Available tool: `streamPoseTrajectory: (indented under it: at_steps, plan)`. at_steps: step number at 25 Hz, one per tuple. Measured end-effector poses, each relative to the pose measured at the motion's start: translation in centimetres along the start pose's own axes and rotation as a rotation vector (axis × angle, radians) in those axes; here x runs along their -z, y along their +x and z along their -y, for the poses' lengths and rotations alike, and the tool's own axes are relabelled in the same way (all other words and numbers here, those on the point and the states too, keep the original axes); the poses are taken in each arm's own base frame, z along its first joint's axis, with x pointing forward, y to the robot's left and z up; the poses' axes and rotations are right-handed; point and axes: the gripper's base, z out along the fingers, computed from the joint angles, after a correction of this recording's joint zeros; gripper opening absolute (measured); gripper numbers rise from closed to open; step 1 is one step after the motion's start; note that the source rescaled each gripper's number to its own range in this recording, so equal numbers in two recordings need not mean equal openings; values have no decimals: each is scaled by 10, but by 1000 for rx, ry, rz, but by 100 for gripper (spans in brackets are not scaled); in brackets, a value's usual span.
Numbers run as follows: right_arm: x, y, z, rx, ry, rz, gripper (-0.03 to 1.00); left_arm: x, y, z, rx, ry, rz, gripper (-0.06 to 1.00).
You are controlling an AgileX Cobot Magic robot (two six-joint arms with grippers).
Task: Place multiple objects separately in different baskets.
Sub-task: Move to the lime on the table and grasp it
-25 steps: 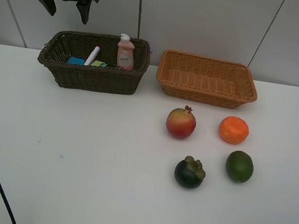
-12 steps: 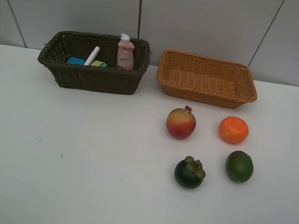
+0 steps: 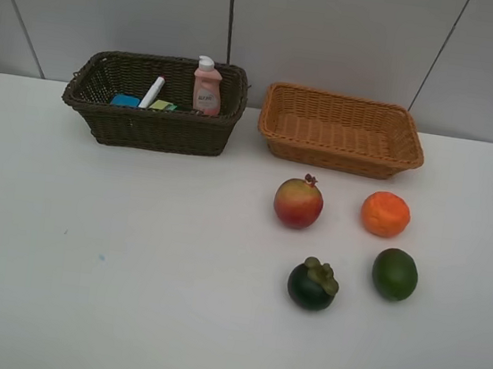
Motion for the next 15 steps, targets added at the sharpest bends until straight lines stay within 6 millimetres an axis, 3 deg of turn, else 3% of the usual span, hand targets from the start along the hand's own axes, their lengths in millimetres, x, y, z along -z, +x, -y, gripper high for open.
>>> streamPoseTrajectory:
  at_steps: [5, 6, 11, 15]
  plan:
    - [0, 0, 0, 0, 0, 0, 60, -4, 80, -16, 13, 53, 17, 92]
    - [0, 0, 0, 0, 0, 0, 60, -4, 80, -16, 13, 53, 17, 92]
    - [0, 0, 0, 0, 0, 0, 60, 6, 144, -32, -28, 103, 202, 92]
    - [0, 0, 0, 0, 0, 0, 60, 8, 182, -40, -107, 145, 365, 92]
